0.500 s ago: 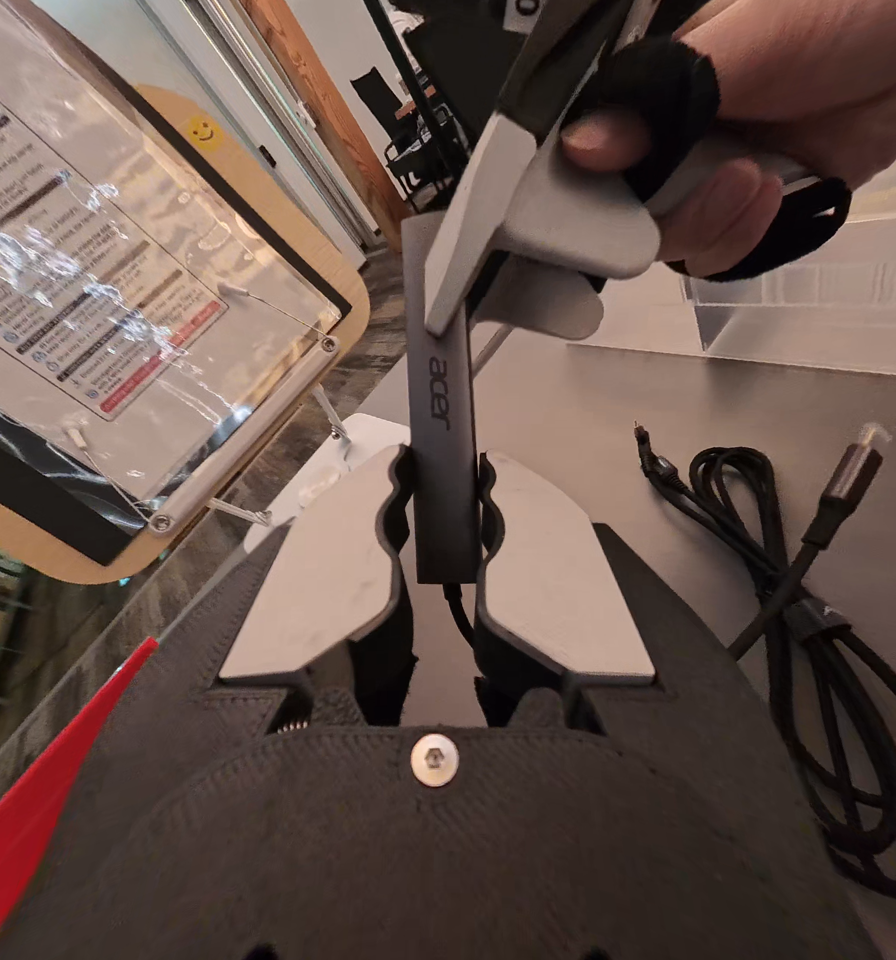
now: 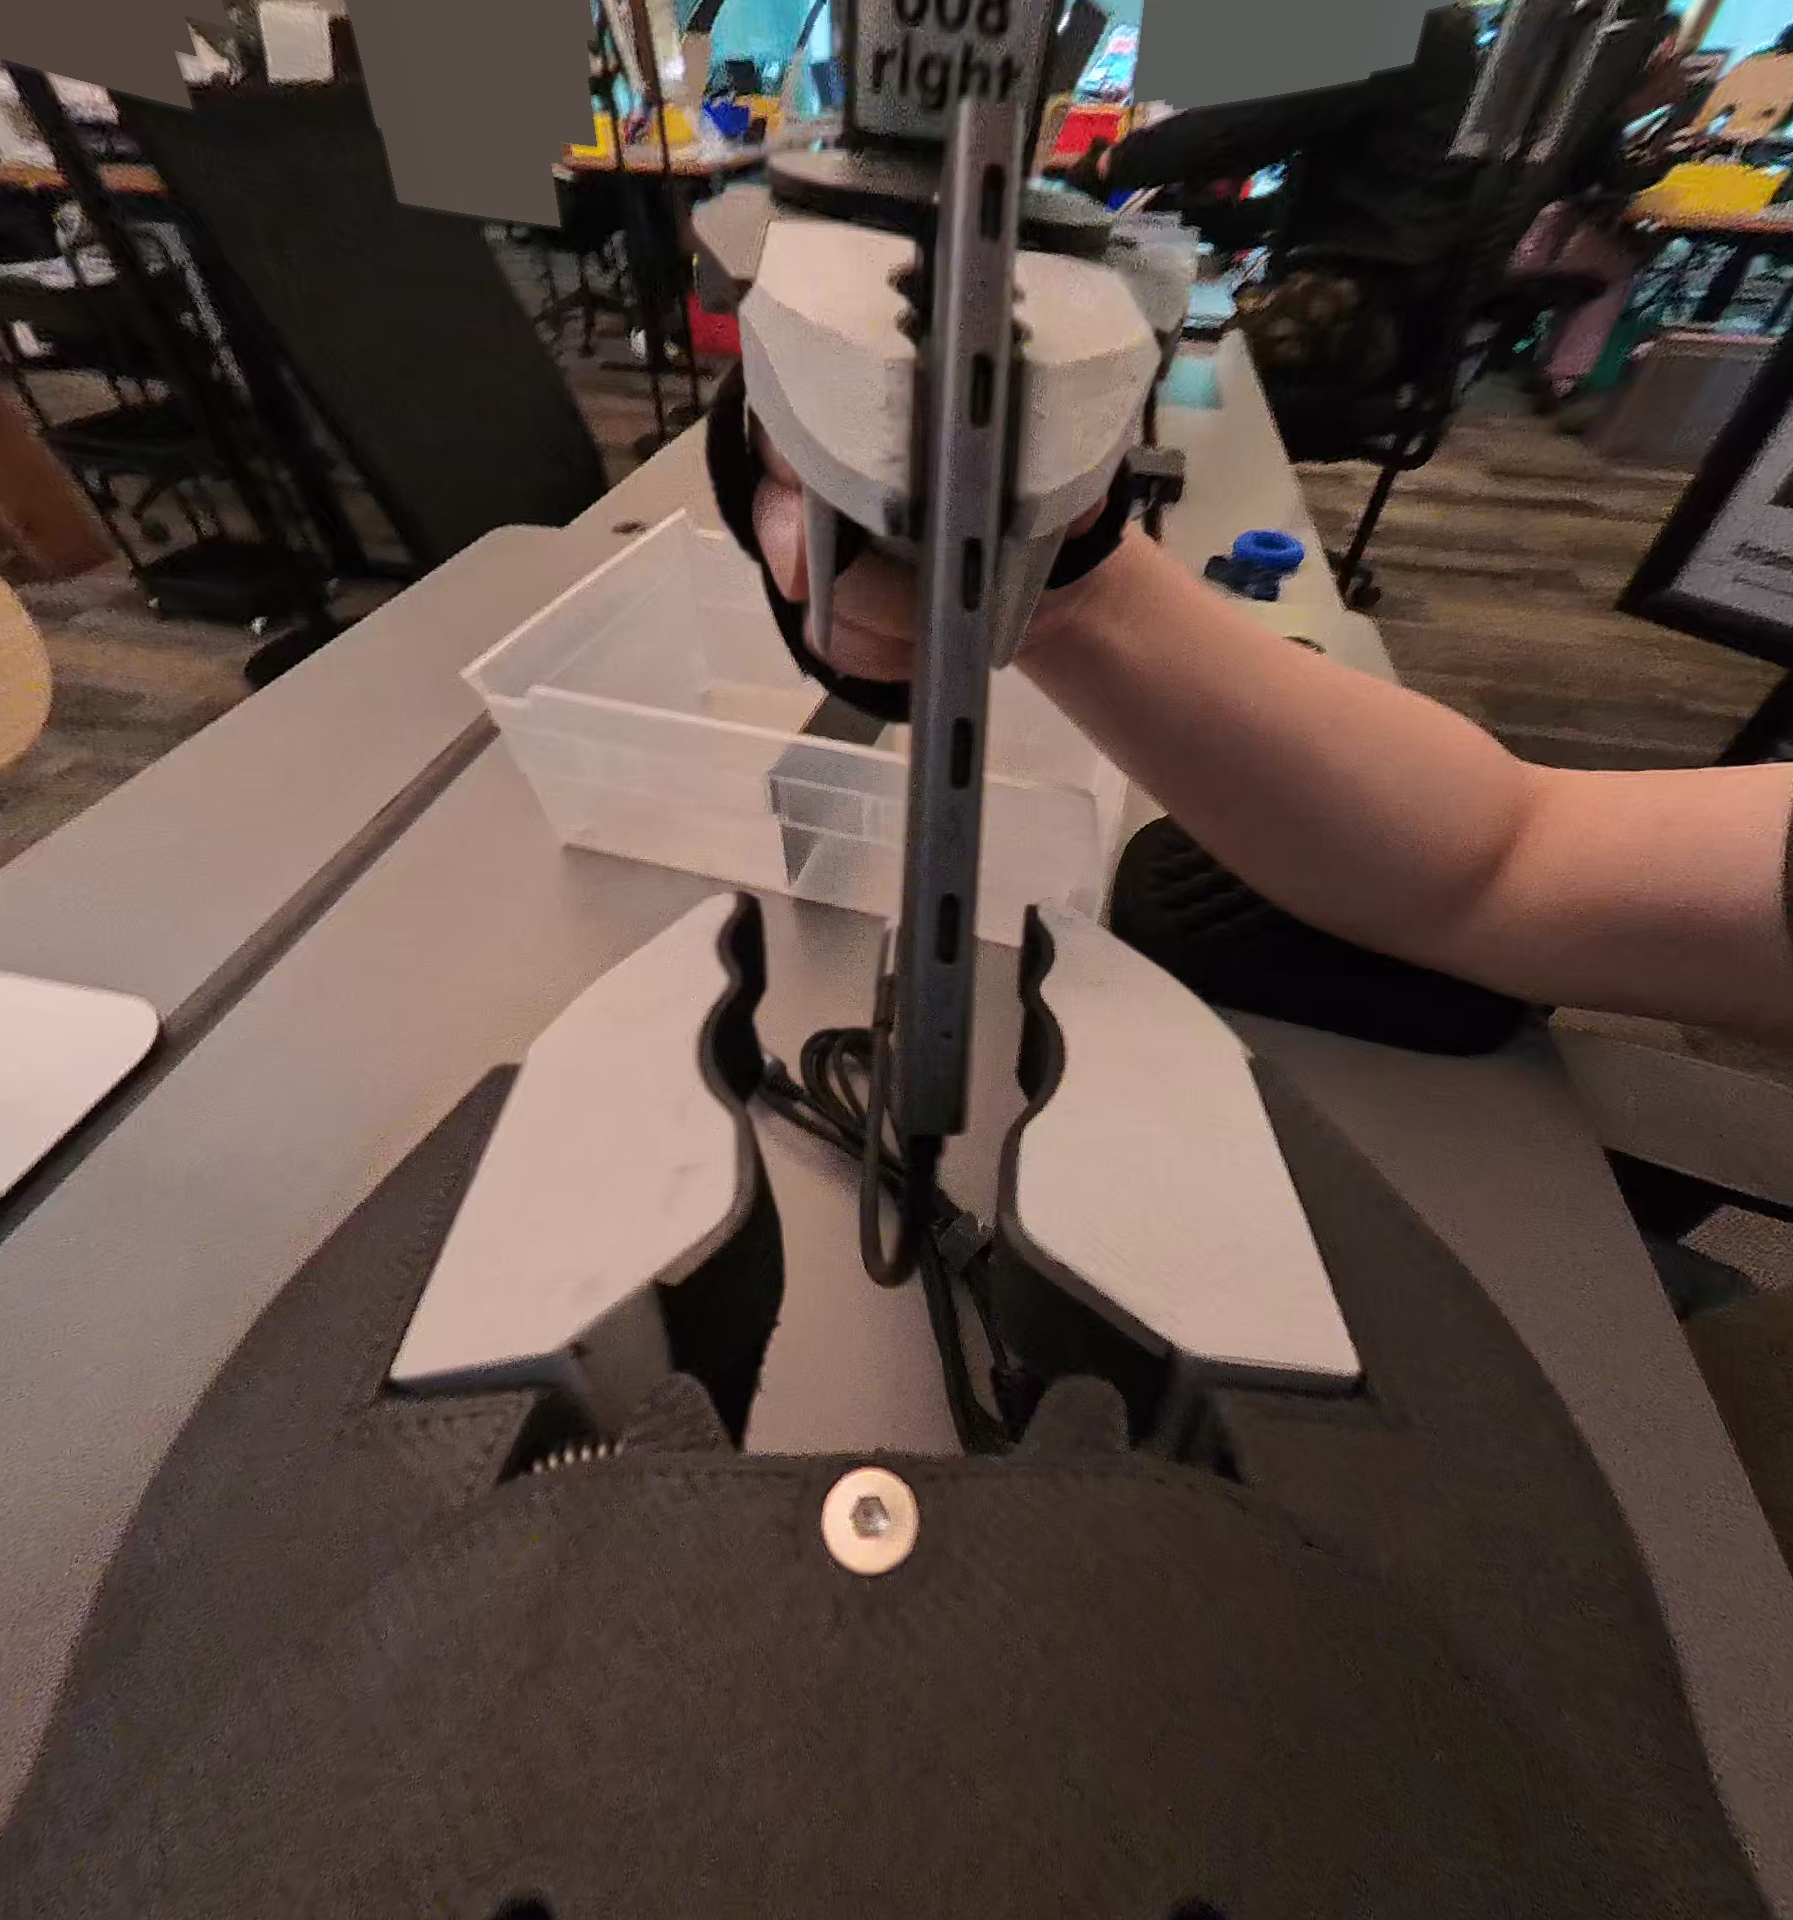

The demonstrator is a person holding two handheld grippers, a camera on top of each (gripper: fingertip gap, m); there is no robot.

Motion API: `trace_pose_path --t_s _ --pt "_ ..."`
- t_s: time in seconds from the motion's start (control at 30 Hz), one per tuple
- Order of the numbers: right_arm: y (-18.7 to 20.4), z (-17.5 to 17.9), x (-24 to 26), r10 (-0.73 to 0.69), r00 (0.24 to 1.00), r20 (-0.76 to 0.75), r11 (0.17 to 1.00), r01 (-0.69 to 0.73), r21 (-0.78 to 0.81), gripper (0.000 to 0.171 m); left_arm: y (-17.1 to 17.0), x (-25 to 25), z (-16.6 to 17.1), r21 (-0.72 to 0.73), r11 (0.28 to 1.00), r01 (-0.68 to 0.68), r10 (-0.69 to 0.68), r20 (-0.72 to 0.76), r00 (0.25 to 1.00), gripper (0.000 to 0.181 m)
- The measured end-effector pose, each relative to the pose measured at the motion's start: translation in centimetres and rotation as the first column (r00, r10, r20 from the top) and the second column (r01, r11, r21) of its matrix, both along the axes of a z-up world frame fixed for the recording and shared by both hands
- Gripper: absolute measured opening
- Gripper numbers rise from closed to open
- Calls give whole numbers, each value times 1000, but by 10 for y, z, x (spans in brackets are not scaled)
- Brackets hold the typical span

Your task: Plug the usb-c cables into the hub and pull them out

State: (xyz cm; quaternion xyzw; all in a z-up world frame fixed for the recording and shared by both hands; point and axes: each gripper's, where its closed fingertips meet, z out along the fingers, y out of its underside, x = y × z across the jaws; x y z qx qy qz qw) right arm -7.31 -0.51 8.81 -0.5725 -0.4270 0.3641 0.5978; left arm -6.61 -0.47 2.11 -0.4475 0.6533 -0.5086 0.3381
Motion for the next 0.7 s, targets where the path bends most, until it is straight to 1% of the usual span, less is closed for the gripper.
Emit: trace_pose_path --t_s 0.03,0.13,0.17,0.23,0.27,0.3,0.33,0.43,0.5,0.53,0.57,0.6,0.63,0.7 --pt "-4 1 -2 24 1000 2 999 -24 25 10 -3 -1 3 4 1000 14 -14 23 1000 37" --pt "-4 -9 -4 17 998 56 998 -21 62 10 -6 -5 14 67 998 0 -7 104 995 12" --pt "-3 -12 -3 15 998 56 998 -18 66 10 -6 -6 16 100 995 -13 2 118 993 9" --pt "5 -15 4 -37 997 62 998 34 45 11 3 -4 17 170 981 -94 70 138 988 9" --pt "11 -16 10 -83 994 69 996 81 33 17 9 -3 14 209 969 -130 106 125 987 9" --pt "20 -16 18 -150 986 70 989 149 24 34 19 -1 9 266 947 -179 156 105 982 9" --pt "26 -18 26 -212 974 81 977 212 16 50 31 0 3 341 909 -239 221 91 971 9" --pt "37 -30 50 -345 921 181 937 350 7 52 71 0 -16 546 750 -374 411 58 910 9" --pt "38 -44 61 -378 884 276 917 398 -18 46 93 -2 -31 657 636 -406 507 40 861 9" --pt "38 -54 66 -388 858 338 906 423 -34 42 100 -3 -40 704 590 -396 537 25 844 9" --pt "37 -68 72 -392 823 410 884 461 -79 30 104 -2 -49 748 551 -370 551 7 835 9" --pt "36 -85 81 -389 782 487 837 521 -167 25 106 -2 -59 787 517 -337 557 -10 831 9" --pt "34 -101 89 -377 749 545 763 585 -275 25 108 -1 -68 818 483 -311 567 -21 824 9" --pt "31 -121 98 -359 724 589 622 656 -428 18 111 0 -88 862 442 -248 578 -62 814 9"
